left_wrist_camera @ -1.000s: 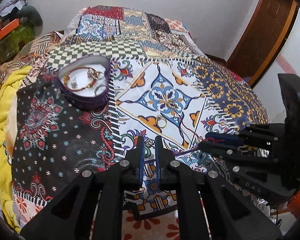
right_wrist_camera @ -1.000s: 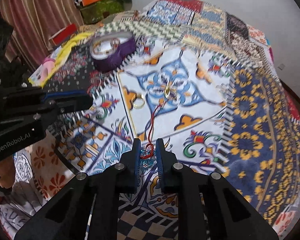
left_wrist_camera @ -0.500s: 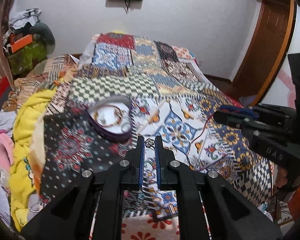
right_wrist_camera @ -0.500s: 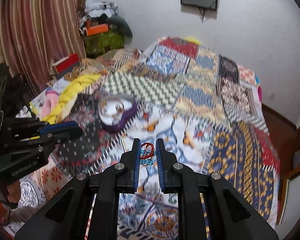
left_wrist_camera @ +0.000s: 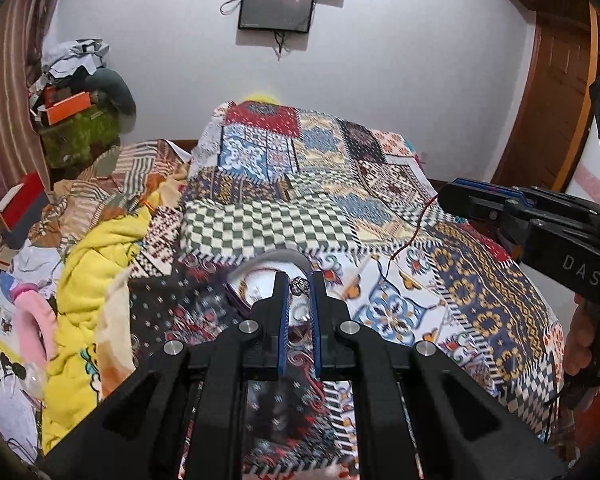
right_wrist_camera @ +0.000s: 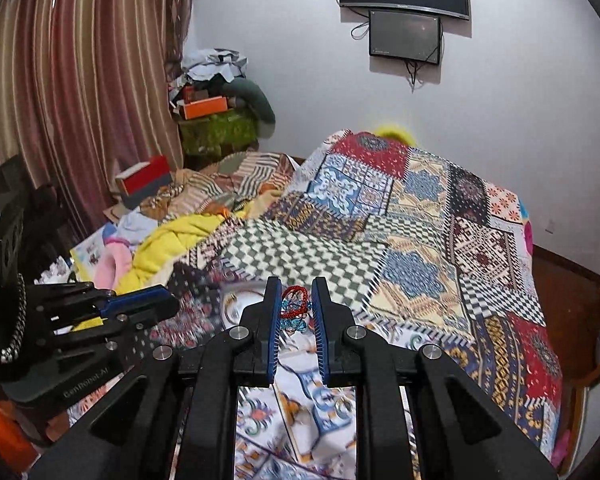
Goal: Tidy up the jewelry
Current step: 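Carry the earring to the heart tin with the left tool while the right tool carries the bracelet there, then open the left tool over the tin while the right tool releases the bracelet into it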
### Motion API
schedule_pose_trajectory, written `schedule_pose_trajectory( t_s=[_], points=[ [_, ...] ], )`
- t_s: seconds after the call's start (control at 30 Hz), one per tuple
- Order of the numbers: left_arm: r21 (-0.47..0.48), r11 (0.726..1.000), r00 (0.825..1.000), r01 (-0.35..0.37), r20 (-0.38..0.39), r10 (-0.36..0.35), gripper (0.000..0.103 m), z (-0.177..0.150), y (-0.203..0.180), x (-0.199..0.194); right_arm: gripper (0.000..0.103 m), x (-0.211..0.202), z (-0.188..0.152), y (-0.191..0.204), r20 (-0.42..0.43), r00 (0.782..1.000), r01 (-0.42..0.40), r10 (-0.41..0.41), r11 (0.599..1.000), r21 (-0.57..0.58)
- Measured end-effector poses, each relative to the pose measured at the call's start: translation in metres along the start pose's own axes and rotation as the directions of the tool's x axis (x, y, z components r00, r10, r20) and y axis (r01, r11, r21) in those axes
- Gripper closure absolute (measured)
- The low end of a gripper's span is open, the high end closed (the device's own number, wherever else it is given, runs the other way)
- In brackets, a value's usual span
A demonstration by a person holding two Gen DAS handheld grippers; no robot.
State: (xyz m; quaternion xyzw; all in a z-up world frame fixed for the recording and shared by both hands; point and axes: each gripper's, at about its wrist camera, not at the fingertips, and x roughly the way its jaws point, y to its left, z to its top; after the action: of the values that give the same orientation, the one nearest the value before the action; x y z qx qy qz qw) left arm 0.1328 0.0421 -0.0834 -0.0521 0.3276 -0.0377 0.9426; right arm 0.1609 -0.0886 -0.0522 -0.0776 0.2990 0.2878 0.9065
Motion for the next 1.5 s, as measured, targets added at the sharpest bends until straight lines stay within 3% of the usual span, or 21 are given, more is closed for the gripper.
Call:
schedule_pose_trajectory(
  t_s=[0.6, 1.0, 1.5],
  points=[
    [-0.056, 0.998, 1.000, -0.013, 0.013, 0.014, 0.095, 0.028, 0.036, 0.040, 0.089, 0.058, 0.019, 0.020, -0.019, 0.997, -0.077, 0.078, 0.996, 0.038],
    [-0.063, 0.998, 0.997, -0.008, -0.072, 0.004, 0.095, 0.021, 0.047, 0.085, 0.089, 0.103, 0.006, 0.007, -0.115, 0.989, -0.084, 0.094, 0.992, 0.090],
    [-0.062, 0.998, 0.988, -0.012, -0.155, 0.003, 0.095, 0.006, 0.052, 0.122, 0.089, 0.130, 0.001, 0.007, -0.167, 0.978, -0.106, 0.122, 0.989, 0.103]
  ],
)
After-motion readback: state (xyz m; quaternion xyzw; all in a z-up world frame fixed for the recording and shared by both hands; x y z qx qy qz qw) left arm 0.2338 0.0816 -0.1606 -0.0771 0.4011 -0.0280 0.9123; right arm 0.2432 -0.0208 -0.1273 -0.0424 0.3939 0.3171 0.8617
